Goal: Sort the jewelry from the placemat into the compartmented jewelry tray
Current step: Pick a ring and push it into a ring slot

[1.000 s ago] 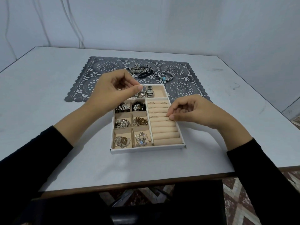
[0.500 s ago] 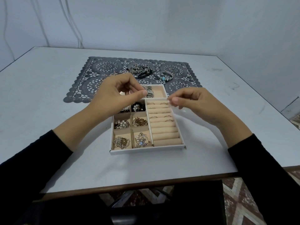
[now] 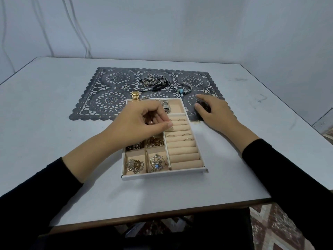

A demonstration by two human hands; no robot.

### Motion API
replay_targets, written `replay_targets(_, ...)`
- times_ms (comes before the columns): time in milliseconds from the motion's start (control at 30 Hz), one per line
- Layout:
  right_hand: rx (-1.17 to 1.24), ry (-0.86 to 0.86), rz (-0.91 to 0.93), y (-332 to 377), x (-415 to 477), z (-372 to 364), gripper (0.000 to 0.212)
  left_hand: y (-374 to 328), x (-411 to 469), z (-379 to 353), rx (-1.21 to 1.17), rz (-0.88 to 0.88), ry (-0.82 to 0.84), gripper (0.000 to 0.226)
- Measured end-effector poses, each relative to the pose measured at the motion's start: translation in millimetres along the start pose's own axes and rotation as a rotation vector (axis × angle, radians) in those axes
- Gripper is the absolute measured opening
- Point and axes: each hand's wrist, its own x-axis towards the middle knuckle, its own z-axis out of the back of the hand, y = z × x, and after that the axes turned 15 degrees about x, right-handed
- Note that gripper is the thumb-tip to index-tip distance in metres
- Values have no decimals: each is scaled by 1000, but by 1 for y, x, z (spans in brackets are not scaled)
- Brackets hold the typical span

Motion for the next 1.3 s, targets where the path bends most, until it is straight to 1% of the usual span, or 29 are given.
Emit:
replay_targets(133,-50,49,28,3,-2,-1,32,0,-1,-2,59,-56,31,9)
replay_targets(300,-71,73,26,3,-2,-1,31,-1,-1,-5,127,-129,90,9)
replay_targets(500,-57,82,33,2,-2,0,30,2,-1,-8,164,-142,134,10)
replay_targets(633,-50,84,37,1,-2,0,30,2,0,-6,163,-111,165,10)
replay_targets(800,-50,82,38,0,-1,-1,33,3,2,4,177,-92,265,7)
replay_targets(900,-54,81,37,0,-1,-1,32,3,2,6,177,-113,290,15)
replay_targets(1067,-48,82,41,0,-1,-1,30,1,2,8,261,-195,292,23)
replay_targets(1167,-39,82,32,0,-1,-1,30,2,3,7,260,-195,289,17)
replay_targets(1300,-34,88,26,-1,-1,0,30,6,4,3,211,-131,268,9)
